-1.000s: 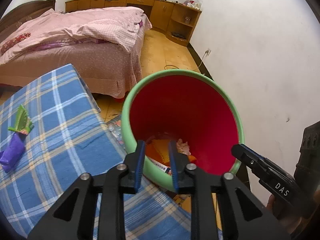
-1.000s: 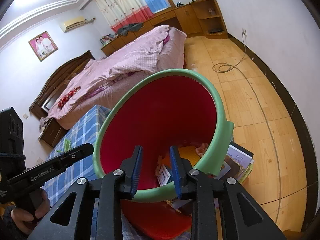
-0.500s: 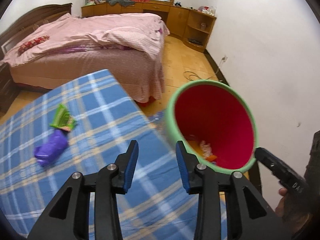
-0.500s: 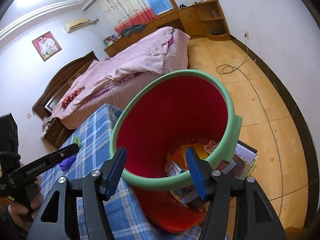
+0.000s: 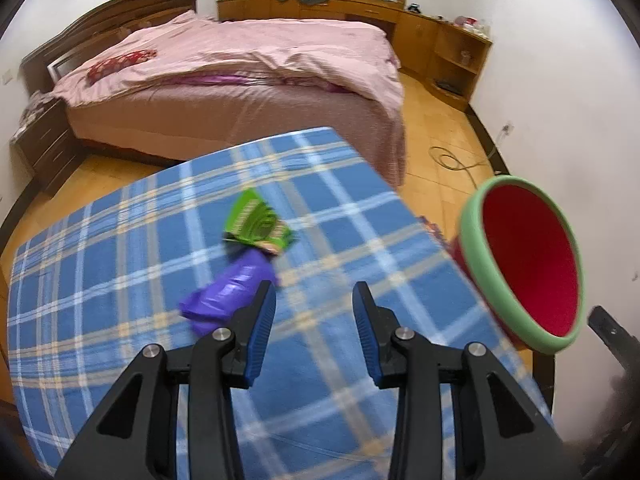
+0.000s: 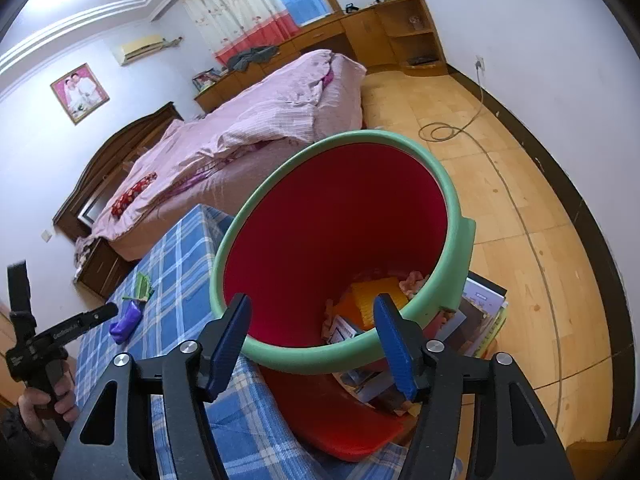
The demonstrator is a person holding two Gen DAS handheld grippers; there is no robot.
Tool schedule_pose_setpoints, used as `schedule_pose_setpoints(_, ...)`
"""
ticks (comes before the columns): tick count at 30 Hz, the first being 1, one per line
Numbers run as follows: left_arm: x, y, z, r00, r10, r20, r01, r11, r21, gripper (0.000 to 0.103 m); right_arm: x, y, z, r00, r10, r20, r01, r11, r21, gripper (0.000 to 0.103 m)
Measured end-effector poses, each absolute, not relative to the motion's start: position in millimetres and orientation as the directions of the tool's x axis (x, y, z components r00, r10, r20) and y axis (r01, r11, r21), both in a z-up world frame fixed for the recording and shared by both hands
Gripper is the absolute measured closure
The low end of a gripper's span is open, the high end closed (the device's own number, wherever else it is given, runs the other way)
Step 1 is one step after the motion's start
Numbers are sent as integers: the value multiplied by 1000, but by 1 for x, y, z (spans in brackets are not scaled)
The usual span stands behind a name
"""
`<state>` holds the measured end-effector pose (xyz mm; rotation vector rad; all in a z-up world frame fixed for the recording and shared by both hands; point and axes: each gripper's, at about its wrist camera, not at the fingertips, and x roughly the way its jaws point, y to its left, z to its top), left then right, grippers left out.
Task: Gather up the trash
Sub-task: 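Move both open tools back toward the purple bag and green packet, then grasp the purple plastic bag with the left tool while the right tool moves toward the green packet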
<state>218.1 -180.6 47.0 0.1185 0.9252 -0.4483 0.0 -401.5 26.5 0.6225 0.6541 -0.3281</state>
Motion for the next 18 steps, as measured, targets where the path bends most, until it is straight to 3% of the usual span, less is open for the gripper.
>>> schedule_pose_setpoints(13, 260, -162, 3, 514, -194, -836, 407, 912, 38, 59, 7, -405, 19, 728, -112, -677, 502, 759, 415, 34)
schedule_pose_setpoints(18, 267, -159, -8, 479, -208, -853, 405, 915, 5, 59, 7, -405, 19, 731, -109, -674, 500, 757, 421, 34)
